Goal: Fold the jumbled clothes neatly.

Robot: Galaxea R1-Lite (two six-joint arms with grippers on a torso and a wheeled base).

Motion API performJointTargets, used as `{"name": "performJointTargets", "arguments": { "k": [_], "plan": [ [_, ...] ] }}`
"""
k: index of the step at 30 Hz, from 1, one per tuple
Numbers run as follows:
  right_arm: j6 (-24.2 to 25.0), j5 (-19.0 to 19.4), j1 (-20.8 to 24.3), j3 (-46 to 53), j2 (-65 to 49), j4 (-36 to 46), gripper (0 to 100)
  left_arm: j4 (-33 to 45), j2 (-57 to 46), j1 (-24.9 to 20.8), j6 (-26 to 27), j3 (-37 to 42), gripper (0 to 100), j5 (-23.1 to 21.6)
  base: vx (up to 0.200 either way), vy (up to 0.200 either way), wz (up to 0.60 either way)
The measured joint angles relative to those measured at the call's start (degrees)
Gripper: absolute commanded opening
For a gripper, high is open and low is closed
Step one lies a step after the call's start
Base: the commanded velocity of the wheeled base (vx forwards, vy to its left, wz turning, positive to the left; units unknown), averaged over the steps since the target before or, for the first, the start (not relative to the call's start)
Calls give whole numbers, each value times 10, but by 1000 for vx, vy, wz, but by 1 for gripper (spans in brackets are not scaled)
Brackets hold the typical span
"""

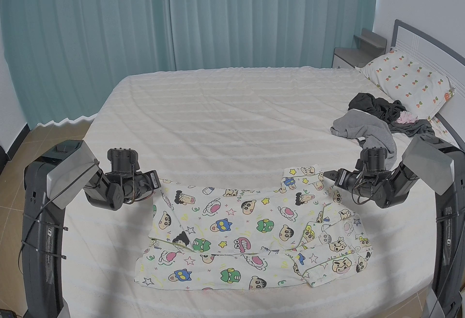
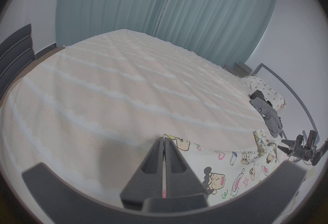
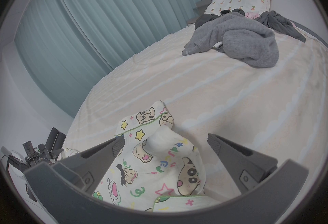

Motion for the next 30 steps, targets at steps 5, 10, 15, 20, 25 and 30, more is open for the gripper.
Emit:
{"name": "performJointTargets", "arguments": {
  "k": [5, 10, 15, 20, 25, 30],
  "plan": [
    [0, 6, -1, -14, 10, 12, 100, -1, 0, 0, 0, -1, 0, 0, 0, 0, 0],
    [0, 18, -2, -46, 16, 69, 100, -2, 0, 2, 0, -2, 0, 0, 0, 0, 0],
    [2, 20, -3, -81, 23, 93, 100, 7, 1, 4, 1, -2, 0, -4, 0, 0, 0],
    [2, 20, -2, -87, 28, 94, 100, 63, 7, 5, 2, -19, 0, -6, 0, 0, 0],
    [4, 20, -2, -85, 29, 93, 100, 91, 12, 2, 3, -46, 100, -15, 0, 0, 0],
    [3, 18, -2, -85, 29, 93, 100, 92, 17, -5, 7, -54, 100, -37, 0, 0, 0]
  ]
}}
